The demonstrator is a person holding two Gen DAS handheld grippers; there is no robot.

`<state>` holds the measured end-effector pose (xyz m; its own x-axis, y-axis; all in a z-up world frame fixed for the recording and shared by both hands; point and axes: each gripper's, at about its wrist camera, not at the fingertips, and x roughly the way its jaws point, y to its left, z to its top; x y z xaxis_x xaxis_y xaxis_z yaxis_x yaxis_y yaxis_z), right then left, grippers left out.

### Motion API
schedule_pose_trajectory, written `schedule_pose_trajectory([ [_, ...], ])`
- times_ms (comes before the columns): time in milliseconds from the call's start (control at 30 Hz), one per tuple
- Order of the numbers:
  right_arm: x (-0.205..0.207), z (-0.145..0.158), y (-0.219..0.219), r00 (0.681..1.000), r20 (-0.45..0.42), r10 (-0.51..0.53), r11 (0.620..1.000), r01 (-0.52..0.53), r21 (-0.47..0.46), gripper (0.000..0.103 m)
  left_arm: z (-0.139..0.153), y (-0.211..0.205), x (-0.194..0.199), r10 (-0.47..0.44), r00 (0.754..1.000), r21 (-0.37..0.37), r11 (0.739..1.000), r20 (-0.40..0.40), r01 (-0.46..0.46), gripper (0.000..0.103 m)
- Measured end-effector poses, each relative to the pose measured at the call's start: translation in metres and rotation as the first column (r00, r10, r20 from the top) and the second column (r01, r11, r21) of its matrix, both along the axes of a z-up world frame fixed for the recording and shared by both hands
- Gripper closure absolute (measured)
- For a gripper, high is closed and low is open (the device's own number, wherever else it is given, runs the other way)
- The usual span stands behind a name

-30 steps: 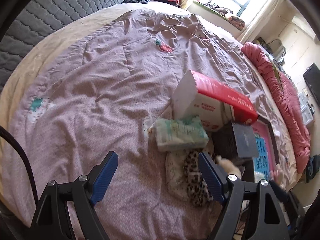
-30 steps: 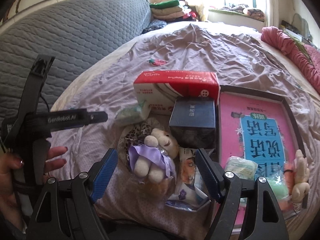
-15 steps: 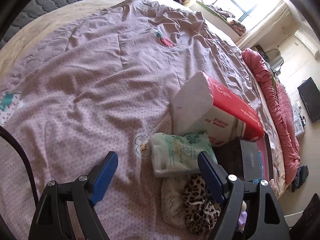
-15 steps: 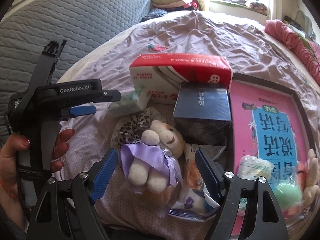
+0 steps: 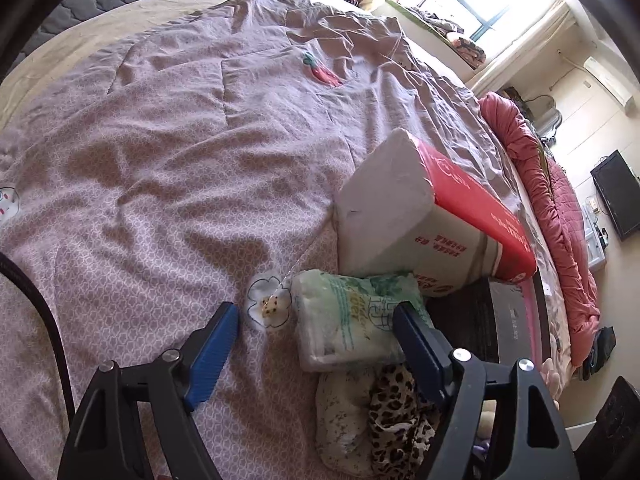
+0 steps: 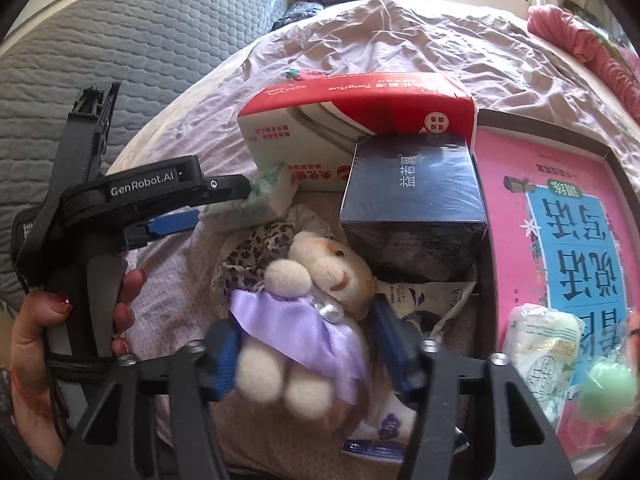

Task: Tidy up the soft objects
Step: 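Grasp the purple-dressed plush bear with the right gripper while the left grasps the white wipes pack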

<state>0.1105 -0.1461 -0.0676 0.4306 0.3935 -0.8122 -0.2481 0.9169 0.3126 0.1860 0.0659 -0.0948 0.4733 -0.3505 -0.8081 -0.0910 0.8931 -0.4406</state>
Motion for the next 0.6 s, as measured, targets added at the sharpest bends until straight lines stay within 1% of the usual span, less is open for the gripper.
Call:
schedule_pose_trajectory([
  [67,0.002,-0.004,-0.003,1.000,-0.016,-0.010,1.000,0.010,0.011,0.053,-0.002,-0.001,0.002,-0.001,1.000,-0.016,1.000,0.001,0.001,0.029],
  [167,0.005,-0.010,-0.010,0.999,-0.045,-0.031,0.999,0.032,0.033,0.058,-0.004,-0.002,0.004,-0.009,1.000,-0.034,0.999,0.003,0.009,0.037],
  [200,0.005,-0.011,-0.012,0.998,-0.050,-0.030,0.999,0.033,0.042,0.058,-0.005,-0.002,0.003,-0.012,1.000,-0.049,0.999,0.003,0.012,0.043],
  [233,0.006,-0.012,-0.013,0.998,-0.053,-0.031,0.998,0.033,0.047,0.059,-0.006,-0.002,0.003,-0.017,1.000,-0.074,0.997,0.003,0.017,0.053],
  [267,0.006,-0.012,-0.013,0.998,-0.054,-0.031,0.998,0.034,0.051,0.060,-0.009,-0.001,0.004,-0.023,1.000,-0.121,0.992,-0.004,0.022,0.055],
  [300,0.005,-0.012,-0.015,0.998,-0.055,-0.034,0.997,0.038,0.062,0.060,-0.009,-0.001,0.003,-0.021,1.000,-0.127,0.992,-0.005,0.021,0.057],
  [333,0.005,-0.012,-0.016,0.998,-0.057,-0.039,0.997,0.043,0.071,0.061,-0.010,-0.001,0.003,-0.027,1.000,-0.126,0.992,0.001,0.027,0.064],
  [467,0.003,-0.008,-0.022,0.998,-0.045,-0.052,0.994,0.056,0.094,0.064,-0.007,0.003,0.000,-0.028,0.999,-0.160,0.987,0.025,0.032,0.072],
  [533,0.001,-0.004,-0.023,0.998,-0.033,-0.056,0.994,0.059,0.096,0.064,-0.004,0.004,-0.003,-0.029,0.999,-0.156,0.987,0.034,0.034,0.074],
  [600,-0.002,0.001,-0.022,0.999,-0.012,-0.045,0.996,0.046,0.082,0.064,0.003,0.003,-0.006,-0.032,0.998,-0.135,0.990,0.056,0.039,0.075],
])
